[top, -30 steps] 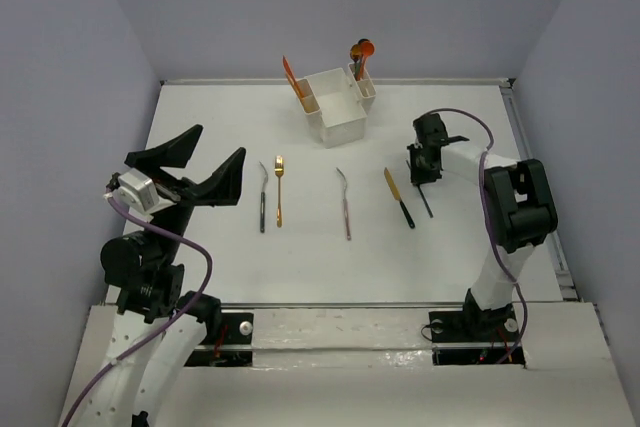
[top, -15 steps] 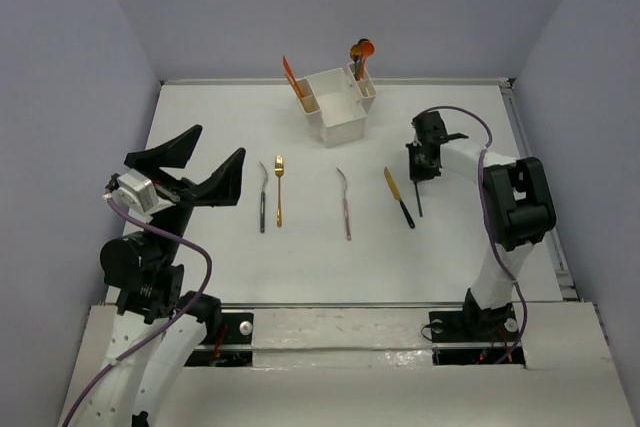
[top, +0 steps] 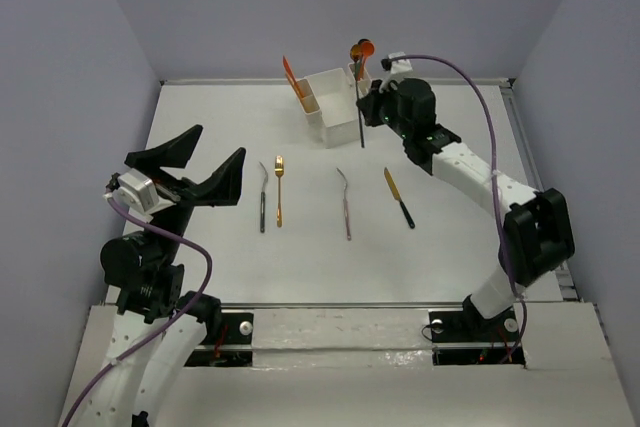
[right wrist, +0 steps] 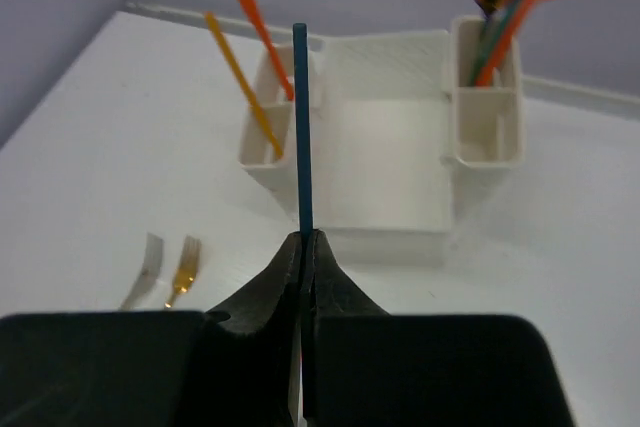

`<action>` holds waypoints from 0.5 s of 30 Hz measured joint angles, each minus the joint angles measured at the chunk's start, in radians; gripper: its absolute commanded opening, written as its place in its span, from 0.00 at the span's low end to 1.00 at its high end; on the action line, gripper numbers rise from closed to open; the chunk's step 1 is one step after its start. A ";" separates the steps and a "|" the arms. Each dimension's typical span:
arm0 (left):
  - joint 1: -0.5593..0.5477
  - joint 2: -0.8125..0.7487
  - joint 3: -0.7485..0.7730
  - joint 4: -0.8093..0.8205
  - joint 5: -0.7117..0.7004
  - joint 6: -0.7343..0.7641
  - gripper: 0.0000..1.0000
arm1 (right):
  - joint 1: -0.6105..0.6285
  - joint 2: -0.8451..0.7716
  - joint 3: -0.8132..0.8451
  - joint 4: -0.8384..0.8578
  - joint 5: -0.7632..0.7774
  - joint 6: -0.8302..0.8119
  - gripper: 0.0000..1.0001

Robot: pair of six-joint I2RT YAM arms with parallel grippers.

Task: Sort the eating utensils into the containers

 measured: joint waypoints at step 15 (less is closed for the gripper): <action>0.000 0.013 0.000 0.000 0.000 0.000 0.99 | 0.155 0.608 0.611 0.360 -0.030 -0.088 0.00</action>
